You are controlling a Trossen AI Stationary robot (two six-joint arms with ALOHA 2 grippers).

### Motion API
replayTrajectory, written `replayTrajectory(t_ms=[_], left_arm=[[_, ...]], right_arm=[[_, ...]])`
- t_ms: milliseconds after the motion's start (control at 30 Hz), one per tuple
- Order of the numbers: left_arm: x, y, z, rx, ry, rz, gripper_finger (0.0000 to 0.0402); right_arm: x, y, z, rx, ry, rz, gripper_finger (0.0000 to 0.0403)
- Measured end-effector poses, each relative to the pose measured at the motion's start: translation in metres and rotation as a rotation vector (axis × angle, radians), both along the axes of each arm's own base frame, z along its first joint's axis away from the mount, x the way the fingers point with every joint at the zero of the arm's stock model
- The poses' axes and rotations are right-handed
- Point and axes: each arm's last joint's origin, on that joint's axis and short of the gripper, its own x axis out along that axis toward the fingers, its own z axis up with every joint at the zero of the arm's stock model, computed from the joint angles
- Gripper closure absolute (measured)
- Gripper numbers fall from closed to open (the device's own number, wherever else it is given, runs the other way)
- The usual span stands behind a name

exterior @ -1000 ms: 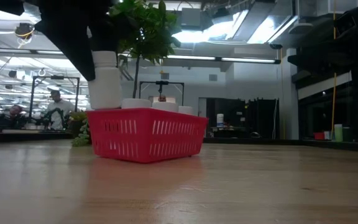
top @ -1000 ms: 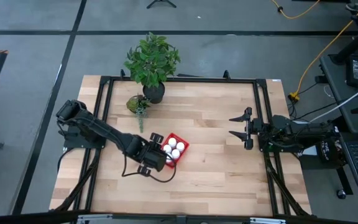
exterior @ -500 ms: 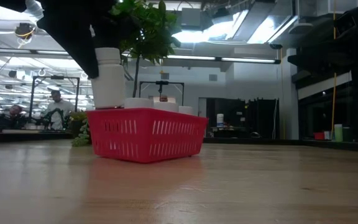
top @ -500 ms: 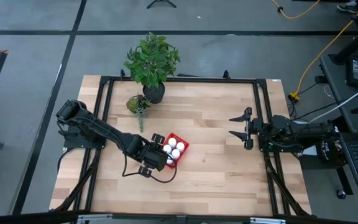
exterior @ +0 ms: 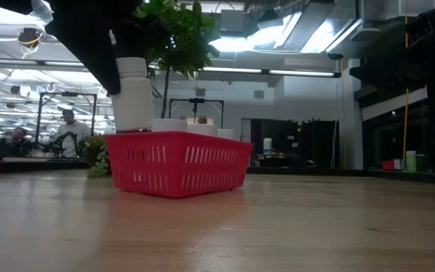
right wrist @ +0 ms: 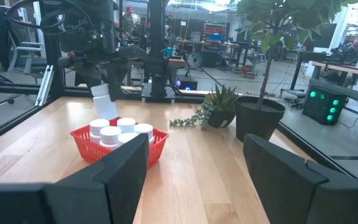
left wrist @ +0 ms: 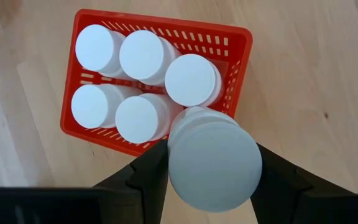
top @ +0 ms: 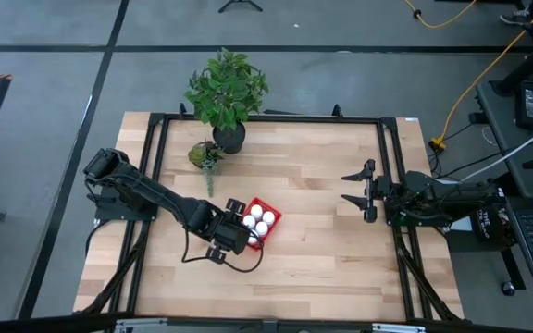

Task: Pick and place pill bottles into a basket
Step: Put the white medicine bottle into the red bin

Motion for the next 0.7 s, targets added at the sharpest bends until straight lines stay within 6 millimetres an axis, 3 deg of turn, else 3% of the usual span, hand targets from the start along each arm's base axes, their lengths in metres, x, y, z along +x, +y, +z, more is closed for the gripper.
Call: replayTrajectory(t_ms=[700], left_arm=[[0.0027, 0.0047, 0.0001, -0.012, 0.001, -0.004, 0.0231]], right_arm=[[0.0000, 0.0000, 0.0000, 0.000, 0.000, 0.000, 0.0139]])
